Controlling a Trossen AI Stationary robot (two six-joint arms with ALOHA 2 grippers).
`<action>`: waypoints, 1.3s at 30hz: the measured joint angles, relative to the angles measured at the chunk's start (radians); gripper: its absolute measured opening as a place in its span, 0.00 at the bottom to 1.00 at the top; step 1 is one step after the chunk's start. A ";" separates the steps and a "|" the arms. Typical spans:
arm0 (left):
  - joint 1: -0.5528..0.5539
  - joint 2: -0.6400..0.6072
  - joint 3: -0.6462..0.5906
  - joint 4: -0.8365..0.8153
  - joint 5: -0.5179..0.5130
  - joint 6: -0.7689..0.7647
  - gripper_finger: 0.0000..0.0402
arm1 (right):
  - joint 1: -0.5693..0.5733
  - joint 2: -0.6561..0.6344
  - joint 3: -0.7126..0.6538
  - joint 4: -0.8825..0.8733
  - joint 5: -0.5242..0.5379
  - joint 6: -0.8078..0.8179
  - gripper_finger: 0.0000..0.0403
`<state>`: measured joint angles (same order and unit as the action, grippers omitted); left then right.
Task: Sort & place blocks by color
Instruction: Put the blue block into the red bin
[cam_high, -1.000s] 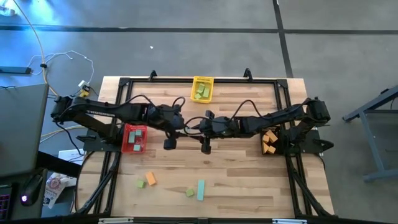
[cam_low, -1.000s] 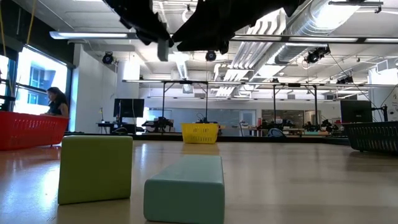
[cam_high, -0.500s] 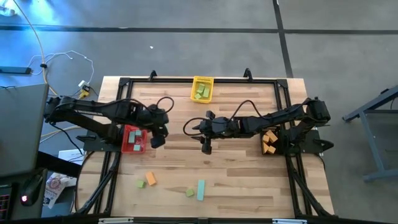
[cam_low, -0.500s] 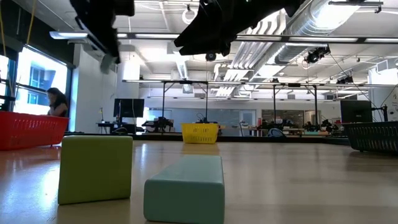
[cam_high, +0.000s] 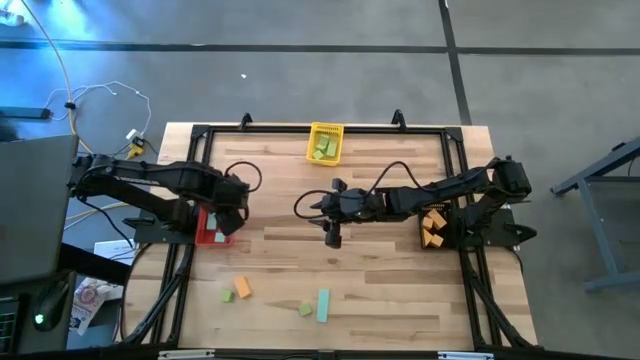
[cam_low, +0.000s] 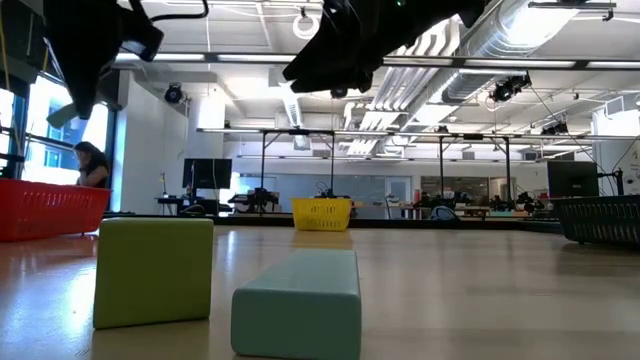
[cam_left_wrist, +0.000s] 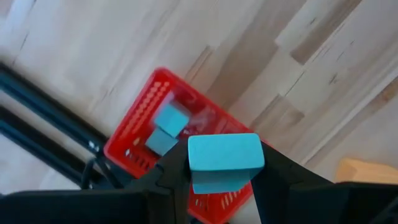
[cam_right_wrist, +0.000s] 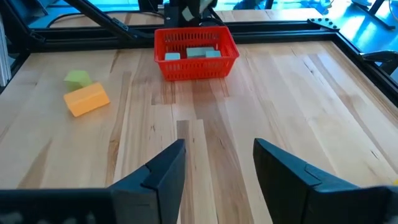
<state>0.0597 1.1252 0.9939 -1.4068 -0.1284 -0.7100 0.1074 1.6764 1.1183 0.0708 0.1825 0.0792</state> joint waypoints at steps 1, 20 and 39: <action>-0.003 0.000 0.000 -0.008 0.008 -0.013 0.27 | 0.000 0.000 0.000 -0.003 0.000 0.000 0.43; -0.009 0.150 0.000 -0.101 0.073 -0.014 0.27 | 0.000 0.000 0.000 -0.026 -0.005 0.053 0.43; -0.008 0.286 -0.097 -0.038 0.119 0.120 0.30 | 0.000 0.000 -0.001 -0.050 -0.023 0.055 0.43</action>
<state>0.0513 1.4109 0.8973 -1.4447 -0.0099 -0.5901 0.1074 1.6760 1.1175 0.0211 0.1600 0.1343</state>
